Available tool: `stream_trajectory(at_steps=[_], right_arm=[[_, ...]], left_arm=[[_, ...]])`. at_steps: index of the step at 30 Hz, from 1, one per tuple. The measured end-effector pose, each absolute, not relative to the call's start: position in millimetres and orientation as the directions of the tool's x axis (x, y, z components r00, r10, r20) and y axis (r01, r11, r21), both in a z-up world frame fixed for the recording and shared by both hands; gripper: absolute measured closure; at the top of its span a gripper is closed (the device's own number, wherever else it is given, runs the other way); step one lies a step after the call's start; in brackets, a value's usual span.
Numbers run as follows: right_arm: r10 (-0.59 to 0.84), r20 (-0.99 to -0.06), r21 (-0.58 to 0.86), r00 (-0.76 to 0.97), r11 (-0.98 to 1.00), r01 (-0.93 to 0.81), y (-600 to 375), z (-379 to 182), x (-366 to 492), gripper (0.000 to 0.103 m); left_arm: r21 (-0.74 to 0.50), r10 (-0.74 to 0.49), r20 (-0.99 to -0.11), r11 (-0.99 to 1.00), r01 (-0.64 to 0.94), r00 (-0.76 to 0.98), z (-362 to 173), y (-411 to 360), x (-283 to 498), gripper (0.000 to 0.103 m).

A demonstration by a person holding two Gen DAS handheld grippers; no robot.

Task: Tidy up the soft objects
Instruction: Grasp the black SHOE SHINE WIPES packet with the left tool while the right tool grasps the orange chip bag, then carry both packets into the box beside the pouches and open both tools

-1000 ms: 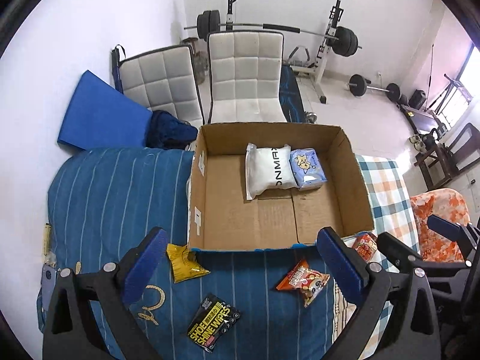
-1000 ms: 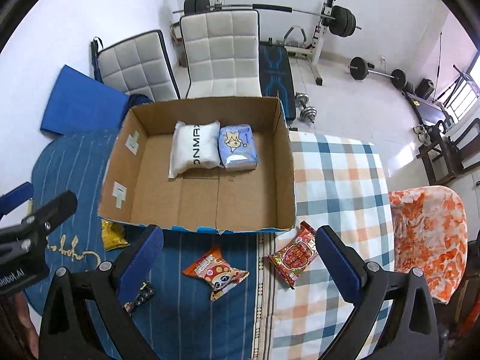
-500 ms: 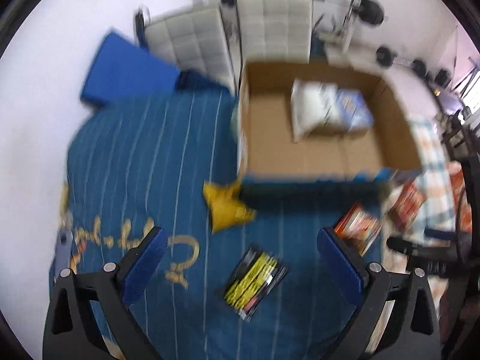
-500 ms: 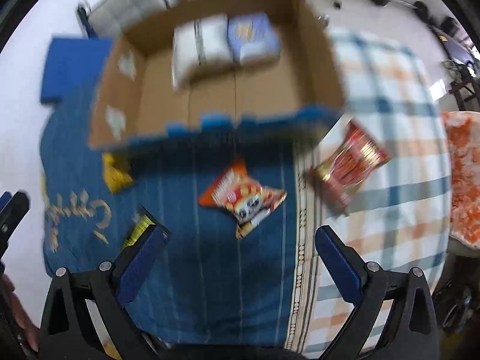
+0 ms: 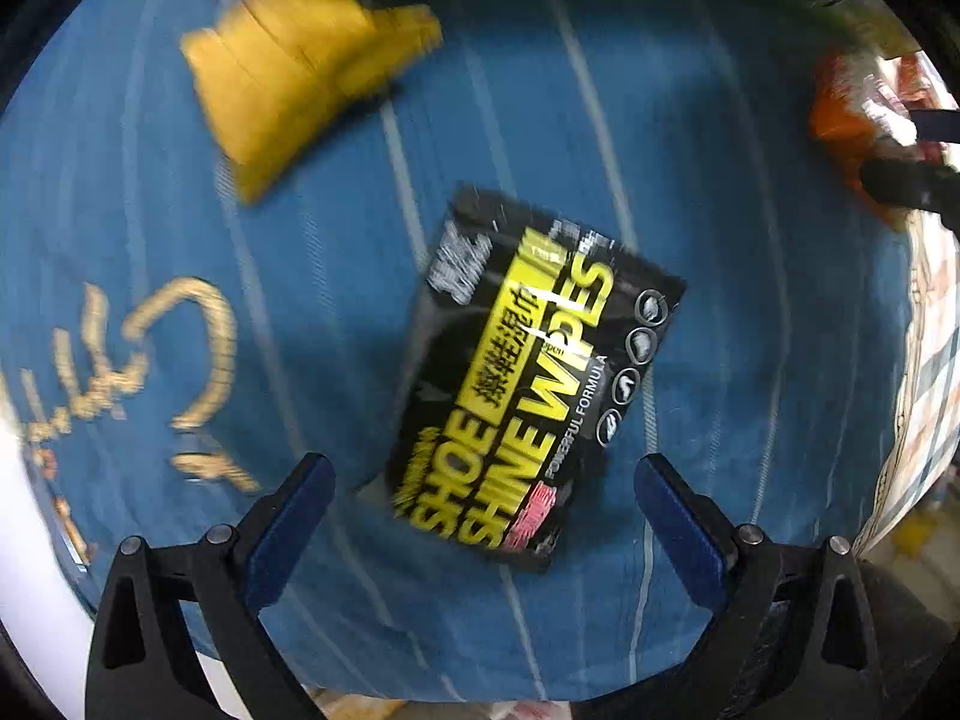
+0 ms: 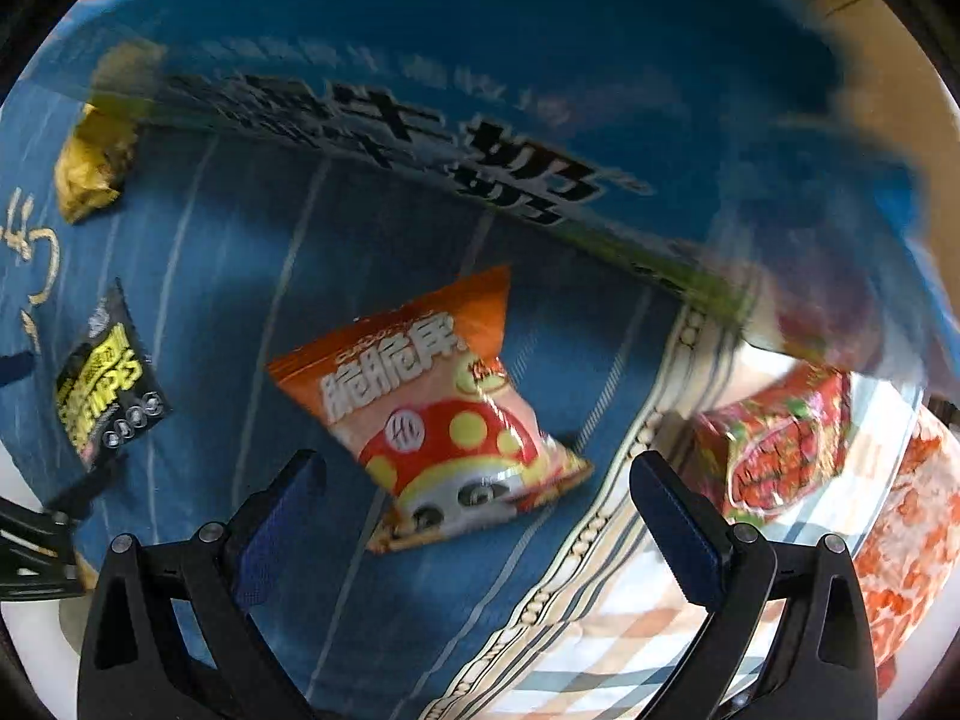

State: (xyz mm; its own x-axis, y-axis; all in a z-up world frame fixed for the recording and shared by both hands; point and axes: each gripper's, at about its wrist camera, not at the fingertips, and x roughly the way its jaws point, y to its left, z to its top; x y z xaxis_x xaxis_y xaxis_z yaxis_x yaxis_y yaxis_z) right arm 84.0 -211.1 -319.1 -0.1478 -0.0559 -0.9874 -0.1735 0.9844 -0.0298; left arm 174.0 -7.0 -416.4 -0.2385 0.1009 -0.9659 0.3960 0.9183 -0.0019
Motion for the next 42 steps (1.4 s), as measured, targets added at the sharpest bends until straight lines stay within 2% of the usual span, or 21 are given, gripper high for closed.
stream_trajectory(at_steps=[2, 3, 6, 8, 13, 18, 21, 25, 27, 29, 30, 31, 33, 34, 35, 36, 42], right_arm=[[-0.051, -0.985, -0.022, -0.163, 0.985, -0.173, -210.1, -325.3, 85.0, 0.027], [-0.065, -0.985, -0.036, -0.161, 0.984, -0.174, -209.7, -326.2, 84.3, 0.031], [-0.054, -0.986, -0.031, -0.161, 0.990, -0.140, -212.3, -323.1, 79.1, 0.038], [-0.053, -0.981, -0.034, -0.188, 0.994, -0.101, -217.0, -322.8, 72.1, 0.044], [-0.005, -0.975, -0.023, -0.223, 0.997, 0.077, -238.1, -320.2, 46.4, 0.046], [0.145, -0.958, 0.079, -0.248, 0.964, 0.256, -258.3, -322.1, 19.0, 0.046], [0.244, -0.925, 0.165, -0.290, 0.948, 0.271, -261.1, -328.1, 15.1, 0.041], [0.208, -0.945, 0.145, -0.254, 0.959, 0.245, -267.0, -320.3, 14.8, 0.029], [0.224, -0.942, 0.162, -0.250, 0.956, 0.246, -270.7, -321.2, 12.4, 0.029], [0.226, -0.939, 0.163, -0.259, 0.956, 0.245, -267.6, -327.3, 9.0, 0.029], [0.220, -0.941, 0.157, -0.257, 0.957, 0.244, -268.0, -332.1, 9.5, 0.029], [0.212, -0.943, 0.150, -0.255, 0.959, 0.241, -268.8, -336.8, 10.6, 0.030], [0.198, -0.945, 0.135, -0.258, 0.960, 0.244, -268.9, -344.6, 12.2, 0.038], [0.190, -0.948, 0.126, -0.257, 0.961, 0.245, -269.2, -346.7, 15.5, 0.040], [0.176, -0.953, 0.115, -0.248, 0.964, 0.241, -267.5, -344.8, 15.4, 0.048], [0.169, -0.956, 0.111, -0.240, 0.965, 0.237, -267.1, -344.0, 14.0, 0.050], [0.173, -0.957, 0.121, -0.234, 0.968, 0.221, -260.8, -333.7, 1.6, 0.054]], left_arm=[[-0.044, 0.045, -0.966, 0.941, 0.335, -0.253, -422.8, -4.0, 174.1, 0.017], [-0.056, 0.024, -0.966, 0.953, 0.298, -0.259, -423.3, -2.0, 173.8, 0.031], [-0.063, -0.009, -0.972, 0.972, 0.225, -0.236, -414.9, -1.9, 171.4, 0.043], [-0.061, -0.022, -0.975, 0.984, 0.169, -0.222, -408.4, -5.7, 164.8, 0.043], [-0.048, -0.043, -0.979, 0.999, 0.021, -0.197, -396.9, -8.0, 152.3, 0.043], [-0.084, -0.077, -0.965, 0.996, 0.019, -0.250, -406.8, -13.9, 154.6, 0.043], [-0.071, -0.053, -0.962, 0.996, 0.056, -0.268, -412.8, -17.1, 157.4, 0.042], [-0.047, -0.026, -0.966, 0.996, 0.074, -0.259, -414.8, -14.2, 157.2, 0.042], [-0.041, -0.021, -0.967, 0.996, 0.074, -0.255, -415.2, -14.6, 155.3, 0.042], [-0.044, -0.025, -0.968, 0.997, 0.069, -0.248, -416.7, -15.9, 156.4, 0.037], [-0.050, -0.033, -0.968, 0.997, 0.064, -0.247, -420.3, -22.2, 156.7, 0.031], [-0.053, -0.036, -0.968, 0.997, 0.062, -0.249, -420.0, -22.7, 161.9, 0.029], [-0.034, -0.017, -0.971, 0.997, 0.069, -0.238, -418.1, -32.2, 170.9, 0.029], [-0.027, -0.009, -0.974, 0.997, 0.077, -0.226, -416.3, -38.0, 176.5, 0.032], [-0.016, 0.002, -0.977, 0.996, 0.083, -0.212, -411.6, -38.4, 185.5, 0.037], [-0.010, 0.008, -0.980, 0.996, 0.092, -0.197, -404.0, -36.2, 186.6, 0.046], [-0.020, -0.006, -0.990, 0.995, 0.095, -0.143, -383.7, -48.7, 175.6, 0.048]])
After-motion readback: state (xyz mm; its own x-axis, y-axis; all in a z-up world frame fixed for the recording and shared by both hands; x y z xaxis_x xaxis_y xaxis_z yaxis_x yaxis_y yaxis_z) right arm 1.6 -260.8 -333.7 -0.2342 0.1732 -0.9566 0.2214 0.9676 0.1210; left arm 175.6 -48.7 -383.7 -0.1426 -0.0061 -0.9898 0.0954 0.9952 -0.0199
